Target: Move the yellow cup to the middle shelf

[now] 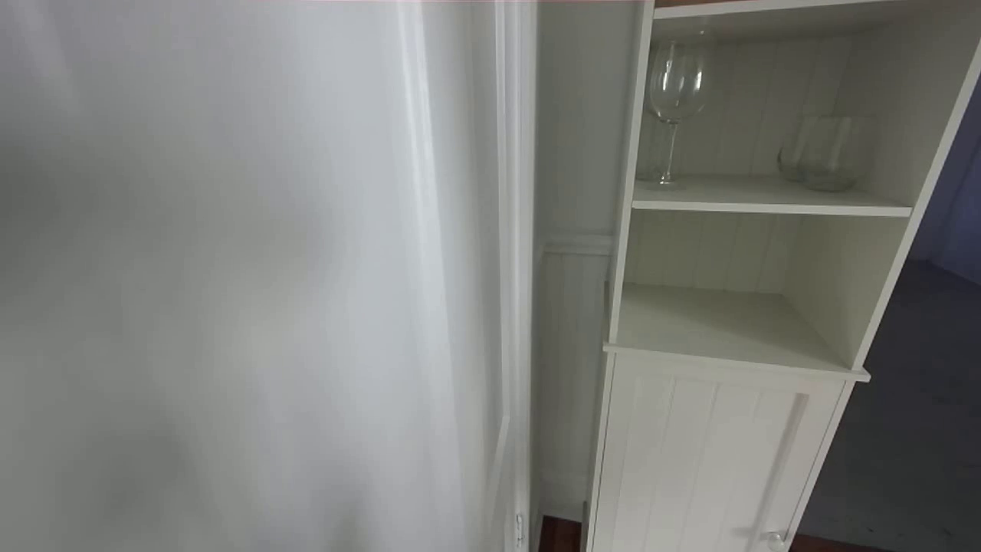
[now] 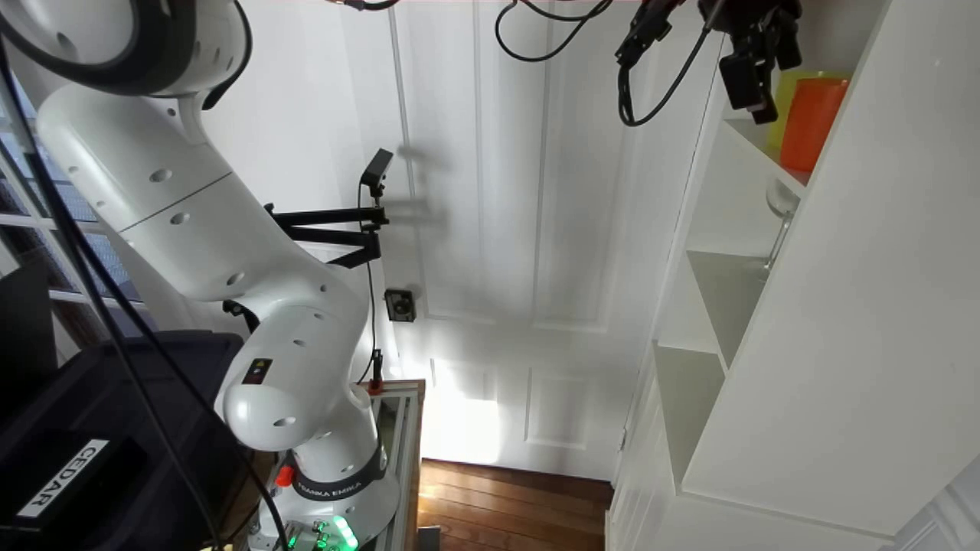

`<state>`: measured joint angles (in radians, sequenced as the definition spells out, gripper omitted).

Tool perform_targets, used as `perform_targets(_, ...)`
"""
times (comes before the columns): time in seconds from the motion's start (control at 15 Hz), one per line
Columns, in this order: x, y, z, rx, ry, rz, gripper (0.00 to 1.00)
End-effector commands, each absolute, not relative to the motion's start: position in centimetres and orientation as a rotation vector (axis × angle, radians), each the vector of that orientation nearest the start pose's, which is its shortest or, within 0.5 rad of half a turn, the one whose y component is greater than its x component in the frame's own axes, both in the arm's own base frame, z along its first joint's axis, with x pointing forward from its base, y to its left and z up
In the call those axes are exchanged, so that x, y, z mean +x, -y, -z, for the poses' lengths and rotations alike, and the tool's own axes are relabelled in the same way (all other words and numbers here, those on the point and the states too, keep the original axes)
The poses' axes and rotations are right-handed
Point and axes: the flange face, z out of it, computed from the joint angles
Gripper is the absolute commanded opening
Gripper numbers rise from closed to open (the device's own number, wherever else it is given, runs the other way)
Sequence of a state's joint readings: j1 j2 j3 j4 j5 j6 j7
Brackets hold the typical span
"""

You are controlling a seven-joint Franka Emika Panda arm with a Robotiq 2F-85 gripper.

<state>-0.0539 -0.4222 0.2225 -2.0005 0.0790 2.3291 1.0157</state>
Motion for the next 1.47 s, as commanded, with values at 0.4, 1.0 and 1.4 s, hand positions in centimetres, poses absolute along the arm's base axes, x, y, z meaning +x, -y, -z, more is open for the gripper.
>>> perform_targets(0.4, 46.5, -10.4, -71.8, -2.302, -1.163, 0.887, 1.0)
perform_targets(1.0, 47.4, -10.5, -70.9, -2.3, -1.245, 0.855, 0.74)
perform_targets(1.4, 46.4, -10.4, -71.0, -2.331, -1.22, 0.843, 0.31)
